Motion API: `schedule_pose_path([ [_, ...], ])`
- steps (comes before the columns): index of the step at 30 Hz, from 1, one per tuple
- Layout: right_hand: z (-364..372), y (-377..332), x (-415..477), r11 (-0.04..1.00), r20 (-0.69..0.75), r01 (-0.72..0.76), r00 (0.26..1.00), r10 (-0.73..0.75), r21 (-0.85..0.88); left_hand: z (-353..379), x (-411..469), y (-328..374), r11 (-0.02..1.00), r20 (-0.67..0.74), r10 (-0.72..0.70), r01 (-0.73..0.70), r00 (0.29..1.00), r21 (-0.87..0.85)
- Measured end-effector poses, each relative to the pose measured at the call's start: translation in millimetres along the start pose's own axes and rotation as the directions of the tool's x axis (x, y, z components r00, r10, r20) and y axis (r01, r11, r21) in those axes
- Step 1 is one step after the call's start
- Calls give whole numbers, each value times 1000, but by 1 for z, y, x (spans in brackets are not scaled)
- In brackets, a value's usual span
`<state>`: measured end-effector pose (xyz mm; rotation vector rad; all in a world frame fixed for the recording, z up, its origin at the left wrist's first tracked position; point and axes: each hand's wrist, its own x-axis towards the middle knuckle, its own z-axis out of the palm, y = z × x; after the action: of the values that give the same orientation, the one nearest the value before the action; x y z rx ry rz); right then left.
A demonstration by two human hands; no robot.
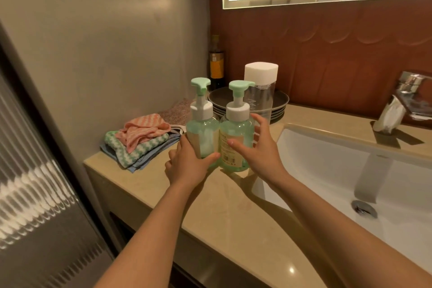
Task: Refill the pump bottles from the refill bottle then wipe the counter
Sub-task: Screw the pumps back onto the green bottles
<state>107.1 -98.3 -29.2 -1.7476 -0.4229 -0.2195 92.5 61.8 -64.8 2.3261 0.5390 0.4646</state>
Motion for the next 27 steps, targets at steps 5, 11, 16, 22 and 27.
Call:
schedule_pose_path([
  [5, -8, -7, -6, 1000, 94, -16, 996, 14, 21, -8, -2, 2, 996, 26, -4, 2, 1000, 90],
  [11, -38, -29, -33, 976, 239, -40, 967, 92, -212, -15, -42, 7, 997, 106, -24, 15, 994, 76],
  [16, -71, -33, -52, 894, 234, -1, 965, 119, -448, -21, -91, 22, 1000, 176, -7, 5, 984, 12],
  [22, -112, -34, -69, 888, 191, 49, 981, 44, -457, -20, -135, 54, 975, 341, 201, -220, 919, 18],
  [27, -153, -24, -66, 876, 110, 63, 994, -11, -479, -6, -138, 105, 920, 413, 390, -335, 823, -202],
])
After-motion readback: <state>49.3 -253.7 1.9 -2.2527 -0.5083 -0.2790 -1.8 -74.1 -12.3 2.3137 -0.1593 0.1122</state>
